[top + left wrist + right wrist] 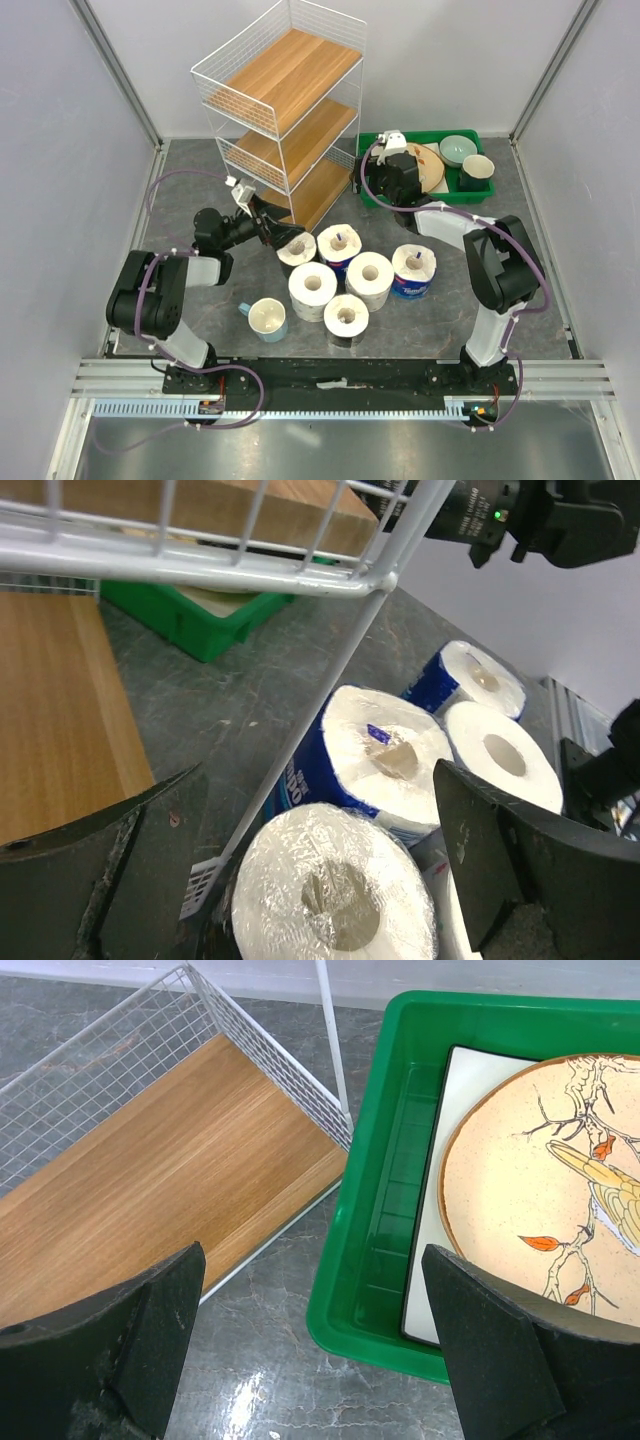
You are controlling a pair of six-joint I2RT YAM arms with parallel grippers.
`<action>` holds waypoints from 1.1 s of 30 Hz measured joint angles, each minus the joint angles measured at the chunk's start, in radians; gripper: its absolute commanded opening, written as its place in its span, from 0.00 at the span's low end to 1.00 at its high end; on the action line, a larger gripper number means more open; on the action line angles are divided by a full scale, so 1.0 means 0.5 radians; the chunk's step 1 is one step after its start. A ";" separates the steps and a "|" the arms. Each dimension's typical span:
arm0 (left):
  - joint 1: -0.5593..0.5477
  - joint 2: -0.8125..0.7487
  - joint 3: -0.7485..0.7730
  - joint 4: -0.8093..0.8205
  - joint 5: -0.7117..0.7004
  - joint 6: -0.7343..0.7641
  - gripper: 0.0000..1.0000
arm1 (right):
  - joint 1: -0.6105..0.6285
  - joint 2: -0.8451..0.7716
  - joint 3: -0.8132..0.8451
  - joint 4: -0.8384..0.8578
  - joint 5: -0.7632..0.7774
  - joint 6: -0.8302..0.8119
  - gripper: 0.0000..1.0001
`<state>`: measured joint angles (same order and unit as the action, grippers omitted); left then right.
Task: Place and organize the paper towels onto the shelf
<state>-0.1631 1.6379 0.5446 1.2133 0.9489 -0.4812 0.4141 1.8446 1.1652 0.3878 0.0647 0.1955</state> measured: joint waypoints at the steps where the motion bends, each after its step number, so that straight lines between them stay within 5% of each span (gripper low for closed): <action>1: 0.002 -0.050 -0.027 -0.038 -0.056 0.014 0.99 | -0.001 -0.003 -0.002 0.000 0.001 0.001 0.98; 12: 0.012 -0.527 -0.243 -0.378 -0.705 0.130 0.99 | -0.105 -0.035 0.011 0.004 0.037 0.095 0.98; 21: -0.072 -0.498 -0.243 -0.375 -0.780 0.134 0.99 | -0.164 0.200 0.540 -0.066 -0.125 0.034 0.98; 33: -0.374 -0.591 -0.315 -0.409 -1.086 0.197 0.99 | -0.157 0.205 0.558 -0.130 -0.195 -0.027 0.98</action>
<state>-0.3500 1.3422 0.3870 1.0088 0.4061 -0.3828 0.3355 1.9472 1.4445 0.3229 -0.0330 0.1818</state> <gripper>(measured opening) 0.993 0.982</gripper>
